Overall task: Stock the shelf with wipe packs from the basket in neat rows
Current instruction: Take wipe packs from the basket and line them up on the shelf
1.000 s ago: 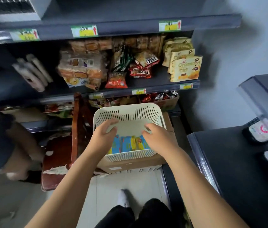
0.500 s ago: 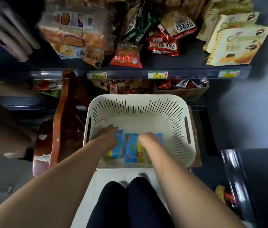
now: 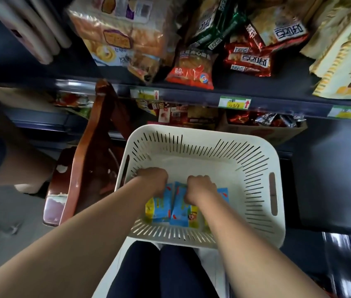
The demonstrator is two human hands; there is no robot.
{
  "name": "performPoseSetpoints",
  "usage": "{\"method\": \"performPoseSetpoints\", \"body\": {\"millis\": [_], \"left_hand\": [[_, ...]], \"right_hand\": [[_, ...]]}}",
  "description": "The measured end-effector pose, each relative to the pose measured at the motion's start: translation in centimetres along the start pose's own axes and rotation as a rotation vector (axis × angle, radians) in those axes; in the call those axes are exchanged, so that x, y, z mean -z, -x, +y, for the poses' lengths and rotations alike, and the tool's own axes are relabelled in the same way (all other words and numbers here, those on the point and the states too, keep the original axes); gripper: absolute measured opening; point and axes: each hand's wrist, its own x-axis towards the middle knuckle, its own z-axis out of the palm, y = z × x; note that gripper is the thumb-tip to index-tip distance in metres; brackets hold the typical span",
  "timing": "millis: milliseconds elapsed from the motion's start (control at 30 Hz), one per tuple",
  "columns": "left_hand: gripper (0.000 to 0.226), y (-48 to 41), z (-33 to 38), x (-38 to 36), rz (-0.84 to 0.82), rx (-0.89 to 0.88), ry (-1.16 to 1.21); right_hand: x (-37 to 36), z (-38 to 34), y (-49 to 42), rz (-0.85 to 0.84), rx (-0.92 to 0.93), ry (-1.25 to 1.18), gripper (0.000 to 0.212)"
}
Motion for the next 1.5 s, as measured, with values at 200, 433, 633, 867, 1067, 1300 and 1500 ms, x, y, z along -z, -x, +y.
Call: {"method": "performPoseSetpoints", "body": {"millis": [200,433,633,867,1067,1300,1500], "left_hand": [[0.024,0.6,-0.7,0.0,0.044,-0.012,0.031],[0.022,5.7,0.8,3.8,0.161,-0.013,-0.007],[0.022,12.7,1.7,11.7,0.36,-0.24,0.281],[0.023,22.4,4.1,16.6,0.354,-0.6,0.85],[0.018,31.5,9.7,18.5,0.152,-0.934,0.974],[0.013,44.7,20.3,17.5,0.03,-1.275,0.918],[0.016,53.7,30.8,14.2,-0.076,-1.532,0.861]], "right_hand": [[1.0,0.1,0.0,-0.044,0.068,-0.06,0.051],[3.8,3.3,6.7,0.251,-0.01,-0.34,0.026],[8.3,6.8,19.3,0.731,-0.167,-0.637,0.031],[11.2,8.5,33.6,1.216,-0.303,-0.871,0.028],[10.4,8.4,47.2,1.727,-0.432,-0.608,0.027],[5.0,9.8,61.6,2.141,-0.612,-0.458,0.024],[0.0,13.0,72.6,2.174,-0.924,-0.414,0.025]]}}
